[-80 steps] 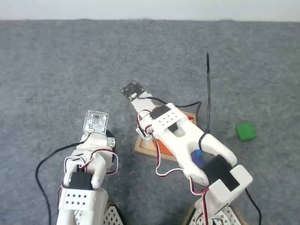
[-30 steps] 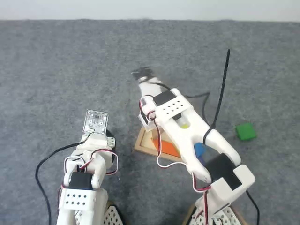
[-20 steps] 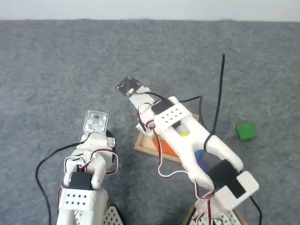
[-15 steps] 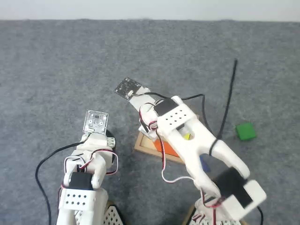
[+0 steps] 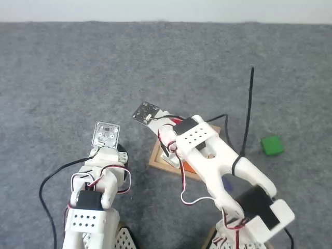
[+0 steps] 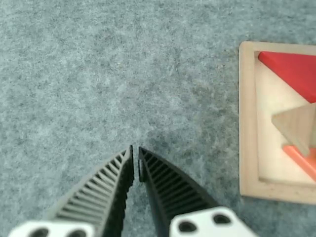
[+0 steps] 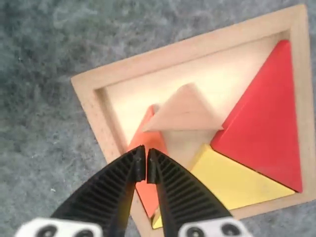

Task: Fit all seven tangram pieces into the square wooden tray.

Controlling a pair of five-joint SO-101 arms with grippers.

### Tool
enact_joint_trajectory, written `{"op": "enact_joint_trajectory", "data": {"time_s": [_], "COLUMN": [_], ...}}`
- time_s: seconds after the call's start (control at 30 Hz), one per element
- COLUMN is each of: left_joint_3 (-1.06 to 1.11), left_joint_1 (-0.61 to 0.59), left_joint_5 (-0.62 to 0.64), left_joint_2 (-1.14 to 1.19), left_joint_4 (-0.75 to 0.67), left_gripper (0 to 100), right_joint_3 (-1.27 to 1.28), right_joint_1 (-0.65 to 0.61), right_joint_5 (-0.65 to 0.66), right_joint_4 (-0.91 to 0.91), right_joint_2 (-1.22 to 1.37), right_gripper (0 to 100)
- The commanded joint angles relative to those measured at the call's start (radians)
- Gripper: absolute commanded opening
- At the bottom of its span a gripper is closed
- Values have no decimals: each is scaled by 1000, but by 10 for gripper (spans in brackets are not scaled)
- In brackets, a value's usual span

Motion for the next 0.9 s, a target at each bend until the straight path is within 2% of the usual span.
{"op": "enact_joint_trajectory", "data": {"time_s": [0.0, 0.57, 0.87], "left_joint_3": [-8, -8, -8], "left_joint_1": [-5, -5, -5], "left_joint_5": [5, 5, 5], "left_joint_2": [-12, -12, -12], "left_joint_4": [2, 2, 2], "left_gripper": [14, 14, 14], "right_joint_3": [-49, -285, -287], "right_joint_1": [15, 7, 8], "right_joint_5": [-6, -11, -14], "right_joint_4": [-24, -16, -124], "right_joint_2": [12, 203, 223], "right_gripper": [6, 6, 6]}}
